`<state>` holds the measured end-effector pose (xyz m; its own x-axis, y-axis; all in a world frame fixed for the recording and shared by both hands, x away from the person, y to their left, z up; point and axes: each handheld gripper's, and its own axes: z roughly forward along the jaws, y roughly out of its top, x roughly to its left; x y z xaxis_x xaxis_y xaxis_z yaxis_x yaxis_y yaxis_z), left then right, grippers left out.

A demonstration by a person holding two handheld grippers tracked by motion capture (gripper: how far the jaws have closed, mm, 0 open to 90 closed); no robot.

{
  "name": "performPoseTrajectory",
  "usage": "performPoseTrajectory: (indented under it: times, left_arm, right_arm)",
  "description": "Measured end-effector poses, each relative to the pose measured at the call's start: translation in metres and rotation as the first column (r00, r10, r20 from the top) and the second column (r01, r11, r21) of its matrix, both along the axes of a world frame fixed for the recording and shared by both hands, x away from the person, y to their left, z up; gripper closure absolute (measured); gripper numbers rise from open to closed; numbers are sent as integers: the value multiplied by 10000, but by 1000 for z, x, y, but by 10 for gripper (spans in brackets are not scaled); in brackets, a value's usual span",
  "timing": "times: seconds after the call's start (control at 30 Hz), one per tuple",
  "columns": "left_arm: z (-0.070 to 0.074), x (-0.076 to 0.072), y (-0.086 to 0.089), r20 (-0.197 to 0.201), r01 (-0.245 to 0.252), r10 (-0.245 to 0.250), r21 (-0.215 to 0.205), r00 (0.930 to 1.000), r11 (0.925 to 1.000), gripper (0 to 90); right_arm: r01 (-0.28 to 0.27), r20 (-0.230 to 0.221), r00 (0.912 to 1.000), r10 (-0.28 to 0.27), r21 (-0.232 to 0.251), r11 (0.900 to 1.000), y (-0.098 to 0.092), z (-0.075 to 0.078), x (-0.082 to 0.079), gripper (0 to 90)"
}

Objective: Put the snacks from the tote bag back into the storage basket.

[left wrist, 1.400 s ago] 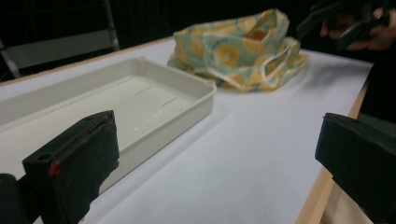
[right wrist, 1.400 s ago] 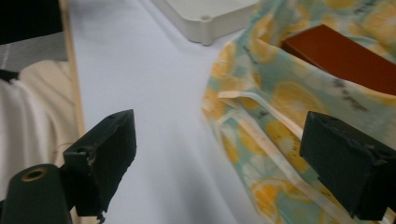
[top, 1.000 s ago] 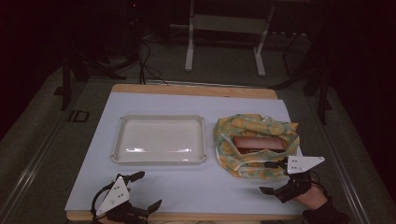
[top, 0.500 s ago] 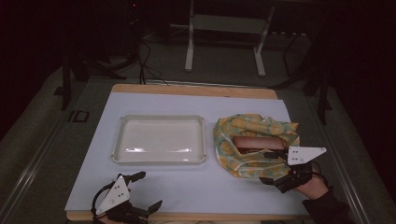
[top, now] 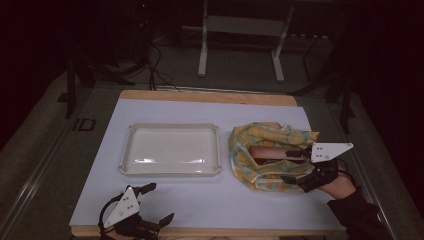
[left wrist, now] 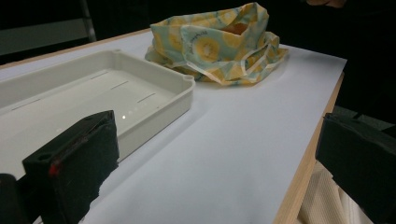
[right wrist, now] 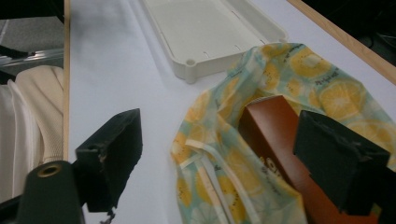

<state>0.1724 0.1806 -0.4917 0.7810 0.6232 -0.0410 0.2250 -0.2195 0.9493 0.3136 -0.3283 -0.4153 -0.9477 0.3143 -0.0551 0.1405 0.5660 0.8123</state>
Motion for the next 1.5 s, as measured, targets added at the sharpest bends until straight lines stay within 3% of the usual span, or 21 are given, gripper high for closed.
performPoseTrajectory:
  times: [0.57, 0.73, 1.0, 1.13, 1.5]
  left_arm:
    - [-2, 1, 1, -153, -85, 87, 131, 9998, 9999, 0]
    - [-2, 0, 2, -178, -142, 144, 107, 9997, 9998, 0]
    - [-3, 0, 4, -235, -219, 221, 85, 9995, 9997, 0]
    - [-3, -1, 5, -231, -304, 306, 91, 9993, 9995, 0]
    - [-4, -3, 7, -289, -347, 349, 74, 9990, 9994, 0]
  right_arm:
    - [-41, 452, 9989, 95, -1170, 9931, 2, 10, 43, 358]
    - [-90, 249, 9996, 131, -1556, 9878, 4, 3, 62, 406]
    - [-95, -342, 9994, 21, -2155, 9765, 11, -13, 88, 385]
    - [-67, -563, 9984, -85, -2650, 9642, 14, -24, 100, 383]
    - [-225, -913, 9958, -90, -3377, 9410, 19, -48, 108, 323]
